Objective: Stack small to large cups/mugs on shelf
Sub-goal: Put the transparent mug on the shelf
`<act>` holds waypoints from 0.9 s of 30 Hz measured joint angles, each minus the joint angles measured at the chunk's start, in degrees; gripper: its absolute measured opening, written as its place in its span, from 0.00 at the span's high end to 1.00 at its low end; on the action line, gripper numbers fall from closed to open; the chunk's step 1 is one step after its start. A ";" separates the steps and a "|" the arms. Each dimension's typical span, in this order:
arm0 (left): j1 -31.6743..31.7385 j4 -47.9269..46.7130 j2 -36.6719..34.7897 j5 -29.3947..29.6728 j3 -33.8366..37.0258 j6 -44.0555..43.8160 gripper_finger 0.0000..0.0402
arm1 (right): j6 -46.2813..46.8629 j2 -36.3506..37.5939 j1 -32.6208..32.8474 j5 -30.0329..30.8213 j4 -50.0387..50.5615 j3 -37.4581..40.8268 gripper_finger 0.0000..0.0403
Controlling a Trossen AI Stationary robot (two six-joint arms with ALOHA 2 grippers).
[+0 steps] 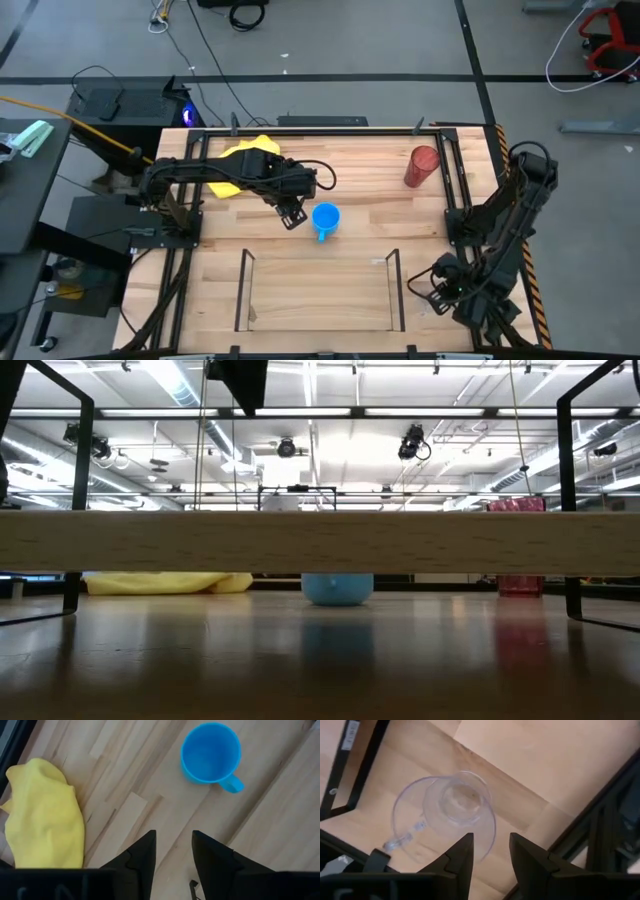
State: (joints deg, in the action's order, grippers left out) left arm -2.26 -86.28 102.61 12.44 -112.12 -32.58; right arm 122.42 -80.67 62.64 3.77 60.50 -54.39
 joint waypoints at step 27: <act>0.02 -0.28 0.02 -0.02 0.00 0.66 0.66 | -4.10 0.59 -4.86 -0.02 -6.39 5.03 0.98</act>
State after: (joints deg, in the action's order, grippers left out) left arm -2.24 -86.56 102.63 12.43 -112.12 -31.92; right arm 118.32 -80.07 57.78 3.75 54.11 -49.36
